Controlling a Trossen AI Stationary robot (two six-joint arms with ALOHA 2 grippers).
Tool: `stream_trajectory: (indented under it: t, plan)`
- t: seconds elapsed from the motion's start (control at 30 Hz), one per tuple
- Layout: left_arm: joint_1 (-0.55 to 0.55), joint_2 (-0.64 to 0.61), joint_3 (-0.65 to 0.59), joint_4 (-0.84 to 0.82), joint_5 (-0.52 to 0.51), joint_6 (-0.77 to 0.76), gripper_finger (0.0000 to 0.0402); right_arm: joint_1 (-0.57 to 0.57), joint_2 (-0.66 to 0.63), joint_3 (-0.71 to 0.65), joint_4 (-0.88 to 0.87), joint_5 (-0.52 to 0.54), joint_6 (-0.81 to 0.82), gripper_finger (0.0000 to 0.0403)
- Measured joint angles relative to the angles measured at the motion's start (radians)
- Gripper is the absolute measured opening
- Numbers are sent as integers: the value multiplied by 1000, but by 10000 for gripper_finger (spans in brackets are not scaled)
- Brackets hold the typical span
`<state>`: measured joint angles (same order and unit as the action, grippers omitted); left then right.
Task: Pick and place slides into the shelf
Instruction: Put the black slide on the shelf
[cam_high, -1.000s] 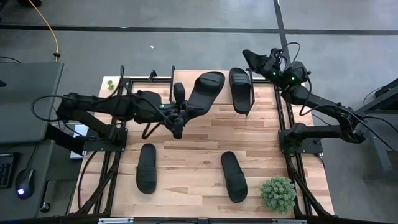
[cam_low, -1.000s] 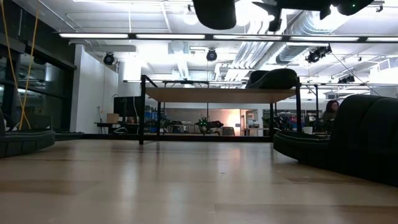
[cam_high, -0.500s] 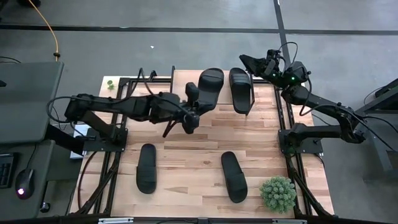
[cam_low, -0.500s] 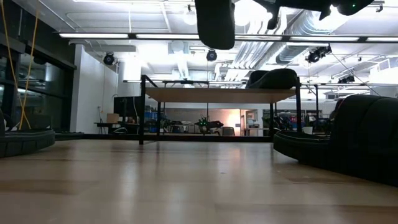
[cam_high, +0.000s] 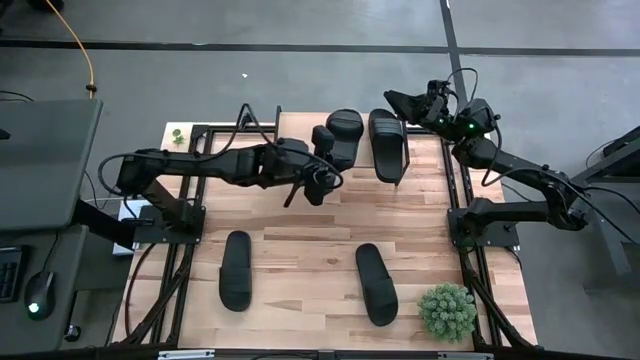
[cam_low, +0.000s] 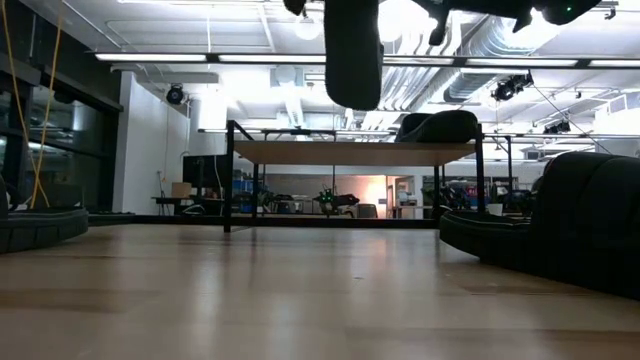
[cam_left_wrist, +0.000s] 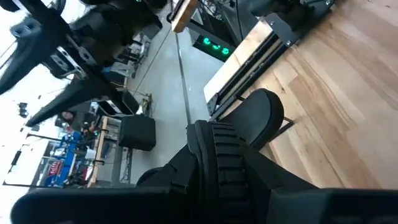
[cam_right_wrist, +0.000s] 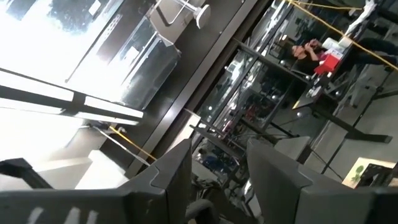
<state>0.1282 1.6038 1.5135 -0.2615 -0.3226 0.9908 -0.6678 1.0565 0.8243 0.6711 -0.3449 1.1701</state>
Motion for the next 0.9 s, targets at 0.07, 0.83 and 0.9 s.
stream_trajectory:
  t: [0.07, 0.83, 0.9]
  plan:
    - [12, 11, 0, 23, 13, -1, 70, 0, 0, 0, 2, -7, 0, 147]
    - [106, 145, 0, 95, 69, -32, 71, 0, -81, 0, 23, -8, 8, 147]
    - [119, 147, 0, 93, 72, -34, 66, 0, -88, 0, 24, -10, 8, 147]
